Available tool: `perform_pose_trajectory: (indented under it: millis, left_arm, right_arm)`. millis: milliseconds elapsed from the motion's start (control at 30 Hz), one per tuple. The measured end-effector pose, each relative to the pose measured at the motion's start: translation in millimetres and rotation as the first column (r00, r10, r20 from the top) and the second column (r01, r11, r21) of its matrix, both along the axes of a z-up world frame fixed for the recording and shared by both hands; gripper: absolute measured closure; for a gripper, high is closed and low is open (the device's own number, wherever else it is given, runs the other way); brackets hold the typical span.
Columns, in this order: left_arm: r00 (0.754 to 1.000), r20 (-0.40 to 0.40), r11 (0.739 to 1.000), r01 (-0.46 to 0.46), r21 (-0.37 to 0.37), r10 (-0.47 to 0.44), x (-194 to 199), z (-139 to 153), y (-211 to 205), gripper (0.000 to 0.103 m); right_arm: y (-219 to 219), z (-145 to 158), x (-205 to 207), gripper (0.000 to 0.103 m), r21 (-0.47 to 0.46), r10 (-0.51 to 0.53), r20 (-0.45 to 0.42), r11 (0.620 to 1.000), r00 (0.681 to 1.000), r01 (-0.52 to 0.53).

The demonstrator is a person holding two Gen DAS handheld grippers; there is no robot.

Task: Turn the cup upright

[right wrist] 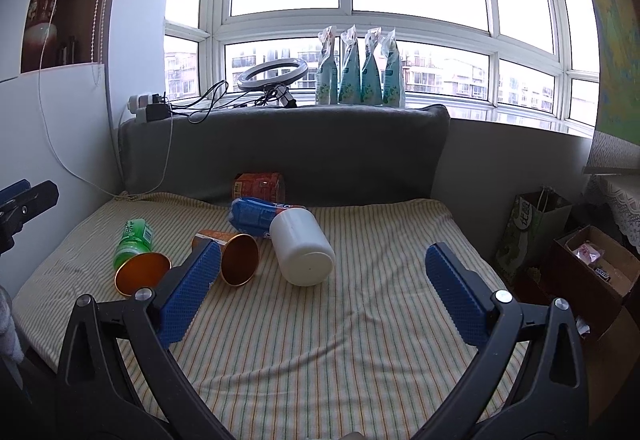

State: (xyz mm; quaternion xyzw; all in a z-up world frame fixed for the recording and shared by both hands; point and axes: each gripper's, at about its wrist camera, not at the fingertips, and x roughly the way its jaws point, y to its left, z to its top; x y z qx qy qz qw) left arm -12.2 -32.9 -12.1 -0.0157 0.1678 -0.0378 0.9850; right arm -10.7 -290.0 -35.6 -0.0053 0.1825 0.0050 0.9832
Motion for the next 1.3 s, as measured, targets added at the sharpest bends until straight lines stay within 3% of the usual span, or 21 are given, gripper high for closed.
perform_pose_trajectory:
  millis: [1300]
  left_arm:
    - [1.000,-0.008,1.000,-0.003,-0.001,0.003,1.7,-4.1,2.5,0.010]
  right_arm:
    - [1.4,-5.2,1.5,0.000,0.019,-0.002,-0.006,1.000,1.000,0.002]
